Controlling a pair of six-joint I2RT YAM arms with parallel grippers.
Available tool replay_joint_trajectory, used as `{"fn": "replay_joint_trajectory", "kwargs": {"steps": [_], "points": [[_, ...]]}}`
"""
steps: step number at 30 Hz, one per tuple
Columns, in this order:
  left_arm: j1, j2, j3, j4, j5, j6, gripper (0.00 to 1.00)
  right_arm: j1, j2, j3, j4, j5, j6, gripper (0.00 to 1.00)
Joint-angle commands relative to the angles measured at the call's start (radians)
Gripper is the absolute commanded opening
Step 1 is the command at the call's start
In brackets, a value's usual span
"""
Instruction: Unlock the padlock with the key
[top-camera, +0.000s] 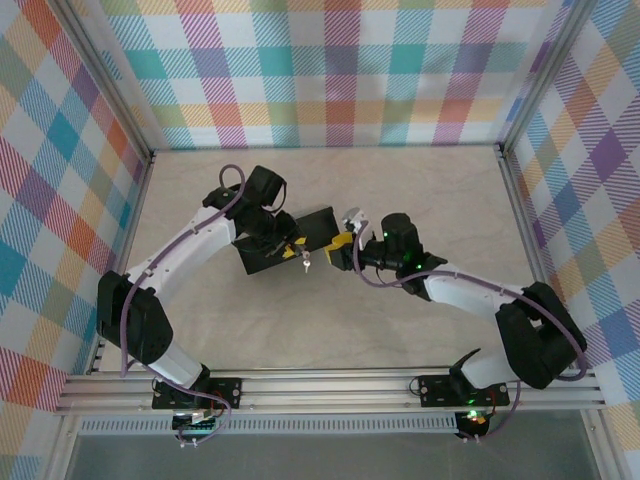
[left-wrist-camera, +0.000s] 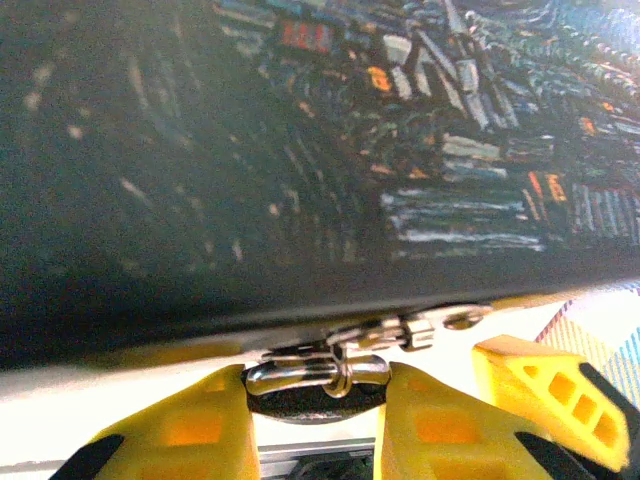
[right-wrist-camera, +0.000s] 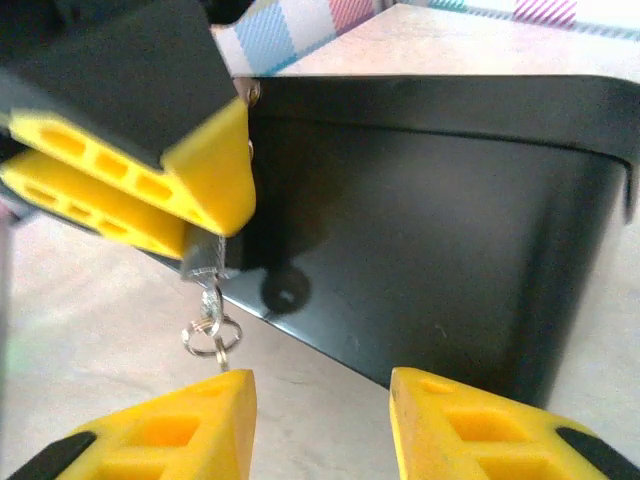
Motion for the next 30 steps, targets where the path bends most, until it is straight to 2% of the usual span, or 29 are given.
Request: {"fn": "replay_joint_trajectory", "kwargs": {"steps": [1, 5, 9, 13, 19, 30], "points": [[0.003, 0.005, 0.062, -0.015, 0.014, 0.011, 0.05, 0.055, -0.032, -0.057, 0.066, 0.17, -0.297, 0.39], [0.002, 0.011, 0.074, -0.028, 0.012, 0.011, 0.05, 0.112, -0.023, -0.13, 0.286, 0.213, -0.425, 0.39], [0.002, 0.022, 0.082, -0.033, 0.02, 0.011, 0.05, 0.173, 0.006, -0.131, 0.326, 0.333, -0.543, 0.36], [0.002, 0.03, 0.082, -0.03, 0.029, 0.008, 0.05, 0.206, 0.028, -0.14, 0.394, 0.391, -0.613, 0.36], [0.002, 0.036, 0.095, -0.025, 0.033, 0.007, 0.05, 0.226, 0.058, -0.103, 0.367, 0.403, -0.672, 0.32], [0.002, 0.039, 0.096, -0.017, 0.041, -0.002, 0.05, 0.264, 0.097, -0.085, 0.414, 0.425, -0.697, 0.31]]}}
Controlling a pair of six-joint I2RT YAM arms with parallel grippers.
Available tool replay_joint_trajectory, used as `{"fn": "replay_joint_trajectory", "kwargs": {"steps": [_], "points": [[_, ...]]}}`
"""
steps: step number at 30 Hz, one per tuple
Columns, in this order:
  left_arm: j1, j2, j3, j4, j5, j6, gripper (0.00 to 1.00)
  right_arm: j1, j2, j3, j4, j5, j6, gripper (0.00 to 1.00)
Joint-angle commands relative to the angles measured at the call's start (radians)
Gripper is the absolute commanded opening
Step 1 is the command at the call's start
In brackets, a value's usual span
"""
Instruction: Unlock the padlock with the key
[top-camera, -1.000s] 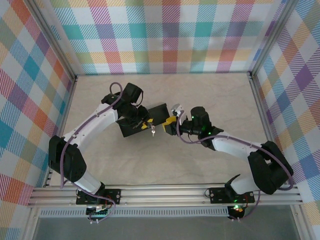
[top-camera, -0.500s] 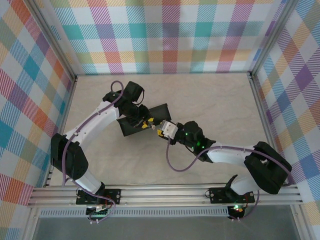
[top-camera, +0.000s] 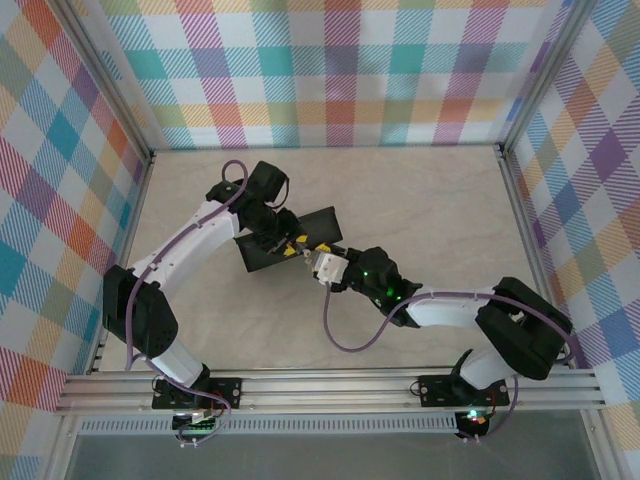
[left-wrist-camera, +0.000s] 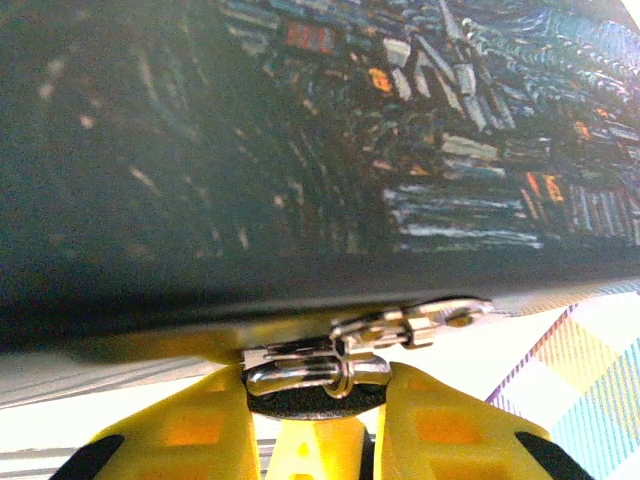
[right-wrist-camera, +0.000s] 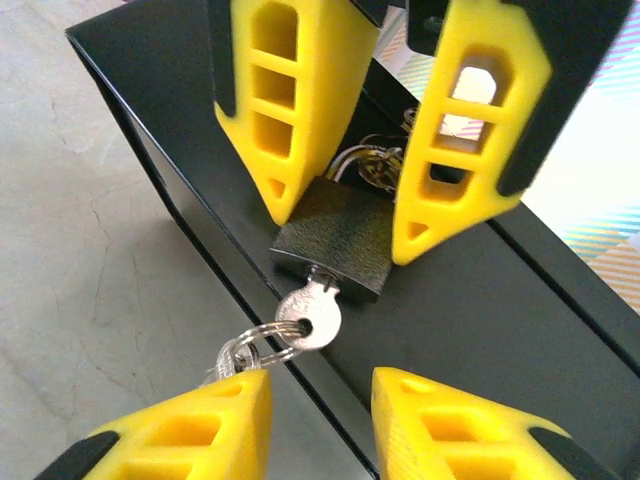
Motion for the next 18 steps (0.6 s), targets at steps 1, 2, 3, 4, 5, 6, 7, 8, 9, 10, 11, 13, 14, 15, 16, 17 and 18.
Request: {"fn": "replay_joint_trajectory", "kwargs": {"steps": [1, 2, 3, 4, 5, 6, 7, 8, 9, 10, 11, 13, 14, 15, 16, 17, 18], "points": [[0.002, -0.001, 0.043, 0.029, 0.038, -0.003, 0.05, 0.017, 0.015, 0.043, 0.046, 0.005, -0.024, 0.31], [0.0, 0.0, 0.042, 0.032, 0.039, -0.005, 0.05, 0.022, 0.02, 0.053, 0.039, 0.003, -0.027, 0.31], [0.0, 0.0, 0.044, 0.032, 0.04, -0.005, 0.05, 0.025, 0.023, 0.057, 0.037, 0.004, -0.028, 0.31], [-0.001, 0.001, 0.047, 0.032, 0.04, -0.005, 0.05, 0.025, 0.028, 0.06, 0.047, 0.004, -0.028, 0.31], [-0.001, 0.003, 0.048, 0.03, 0.04, -0.005, 0.05, 0.027, 0.032, 0.061, 0.051, 0.008, -0.028, 0.31], [-0.001, 0.003, 0.048, 0.029, 0.041, -0.005, 0.05, 0.028, 0.034, 0.062, 0.055, 0.012, -0.028, 0.3], [-0.001, 0.004, 0.049, 0.029, 0.042, -0.005, 0.05, 0.029, 0.036, 0.063, 0.062, 0.014, -0.026, 0.3], [-0.001, 0.004, 0.048, 0.029, 0.043, -0.005, 0.05, 0.034, 0.038, 0.064, 0.066, 0.018, -0.026, 0.3], [-0.003, 0.006, 0.049, 0.031, 0.044, -0.005, 0.05, 0.035, 0.041, 0.064, 0.071, 0.021, -0.03, 0.3], [-0.003, 0.007, 0.047, 0.033, 0.046, -0.006, 0.05, 0.039, 0.047, 0.067, 0.071, 0.026, -0.036, 0.3], [-0.003, 0.006, 0.047, 0.036, 0.047, -0.008, 0.05, 0.04, 0.053, 0.068, 0.072, 0.03, -0.042, 0.3], [-0.004, 0.006, 0.046, 0.038, 0.05, -0.009, 0.05, 0.043, 0.064, 0.065, 0.081, 0.035, -0.052, 0.3], [-0.004, 0.004, 0.047, 0.039, 0.049, -0.009, 0.05, 0.044, 0.066, 0.062, 0.08, 0.037, -0.056, 0.3], [-0.004, 0.003, 0.047, 0.039, 0.048, -0.01, 0.05, 0.045, 0.068, 0.06, 0.081, 0.042, -0.057, 0.3], [-0.004, 0.002, 0.047, 0.038, 0.048, -0.008, 0.05, 0.045, 0.069, 0.055, 0.084, 0.047, -0.062, 0.3], [-0.004, 0.003, 0.048, 0.037, 0.048, -0.009, 0.05, 0.044, 0.071, 0.051, 0.085, 0.053, -0.069, 0.31], [-0.003, 0.003, 0.05, 0.036, 0.049, -0.009, 0.05, 0.044, 0.074, 0.047, 0.087, 0.058, -0.077, 0.31]]}}
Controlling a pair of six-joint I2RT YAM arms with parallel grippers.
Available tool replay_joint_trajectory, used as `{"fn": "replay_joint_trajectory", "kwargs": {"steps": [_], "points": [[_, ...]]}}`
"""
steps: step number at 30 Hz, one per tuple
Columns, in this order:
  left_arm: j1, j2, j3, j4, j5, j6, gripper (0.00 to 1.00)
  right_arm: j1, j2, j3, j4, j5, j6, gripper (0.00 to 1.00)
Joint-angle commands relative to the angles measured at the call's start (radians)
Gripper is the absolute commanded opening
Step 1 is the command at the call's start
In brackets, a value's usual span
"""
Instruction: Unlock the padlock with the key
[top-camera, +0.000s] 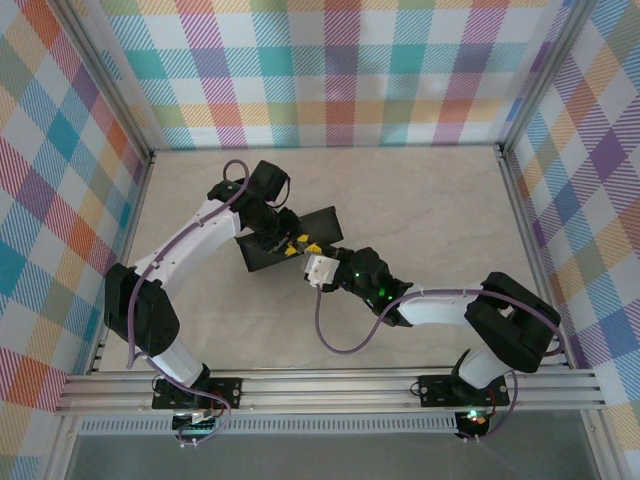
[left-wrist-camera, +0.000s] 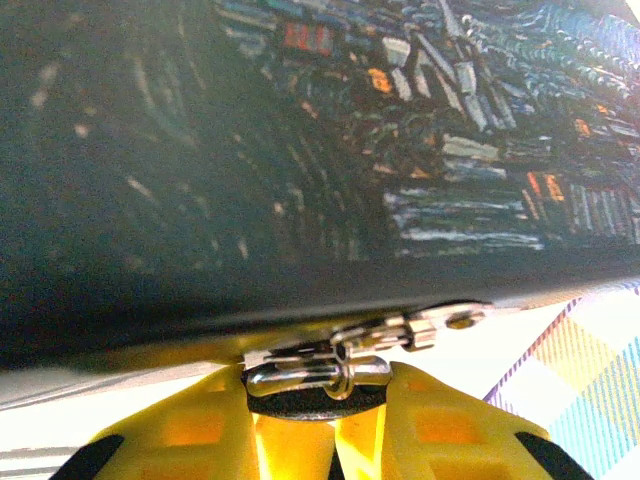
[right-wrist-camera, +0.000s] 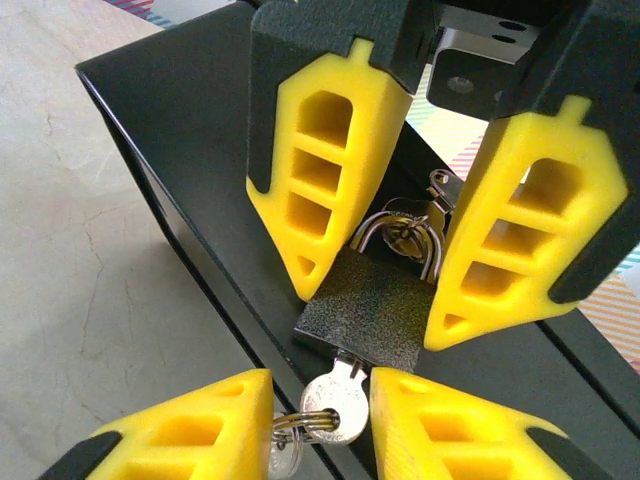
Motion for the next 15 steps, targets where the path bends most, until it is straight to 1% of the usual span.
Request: {"fn": "replay_joint_trajectory", "kwargs": {"steps": [1, 7, 13, 15], "points": [[-0.003, -0.008, 0.041, 0.037, 0.044, -0.005, 0.05, 0.009, 0.015, 0.002, 0.042, 0.026, -0.037, 0.31], [-0.003, -0.011, 0.045, 0.037, 0.048, -0.006, 0.05, 0.01, 0.036, 0.005, 0.061, 0.045, -0.073, 0.32], [-0.003, -0.013, 0.047, 0.035, 0.048, -0.007, 0.05, 0.017, 0.053, -0.01, 0.141, 0.091, -0.103, 0.3], [-0.003, -0.011, 0.049, 0.035, 0.048, -0.008, 0.05, 0.023, 0.061, -0.02, 0.192, 0.117, -0.116, 0.3]]}}
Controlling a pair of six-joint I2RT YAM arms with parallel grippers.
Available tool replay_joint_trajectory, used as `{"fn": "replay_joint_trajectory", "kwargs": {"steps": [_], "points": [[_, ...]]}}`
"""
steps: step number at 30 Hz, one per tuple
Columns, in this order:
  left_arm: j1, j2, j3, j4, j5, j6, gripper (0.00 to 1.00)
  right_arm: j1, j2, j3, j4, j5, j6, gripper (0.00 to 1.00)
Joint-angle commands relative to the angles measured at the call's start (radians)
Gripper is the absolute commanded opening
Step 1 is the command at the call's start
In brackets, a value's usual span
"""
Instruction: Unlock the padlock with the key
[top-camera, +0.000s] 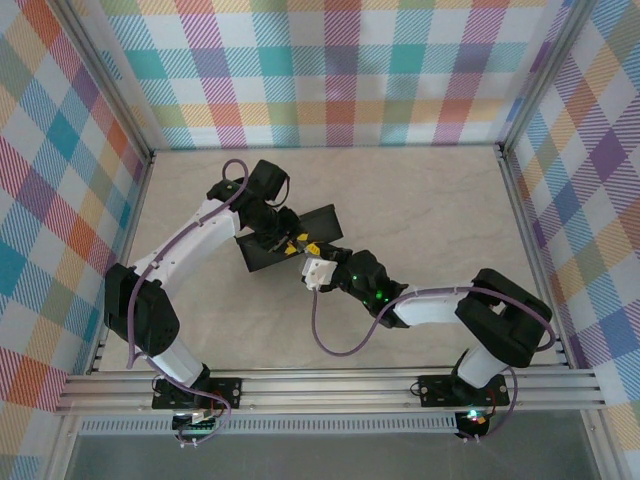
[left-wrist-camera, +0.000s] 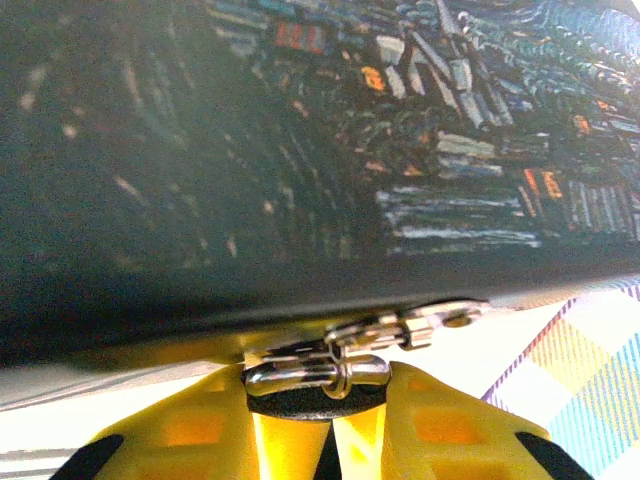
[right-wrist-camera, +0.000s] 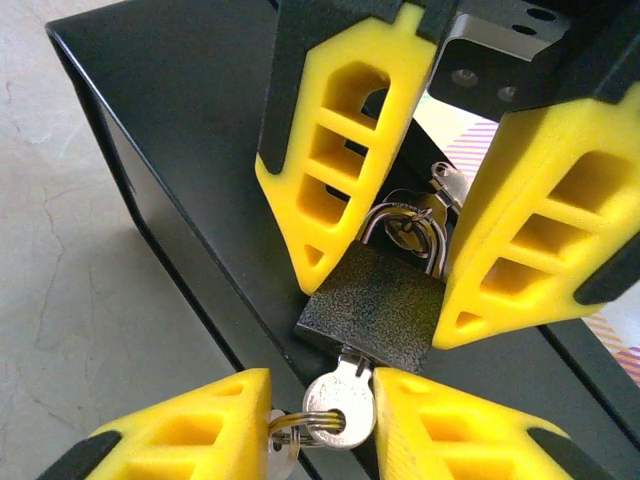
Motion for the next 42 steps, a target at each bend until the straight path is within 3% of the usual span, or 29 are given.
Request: {"fn": "replay_joint_trajectory", "kwargs": {"steps": [1, 12, 26, 42], "points": [[-0.004, -0.011, 0.046, 0.033, 0.048, -0.004, 0.05, 0.011, 0.015, -0.019, 0.131, 0.058, -0.041, 0.3], [-0.004, -0.007, 0.051, 0.033, 0.047, -0.005, 0.05, 0.016, -0.004, -0.042, 0.175, 0.087, -0.042, 0.28], [0.001, -0.005, 0.052, 0.027, 0.035, -0.007, 0.05, 0.016, -0.051, -0.061, 0.134, 0.096, -0.011, 0.37], [0.002, -0.005, 0.066, 0.025, 0.03, -0.013, 0.05, 0.016, -0.092, -0.074, 0.031, 0.034, 0.018, 0.31]]}}
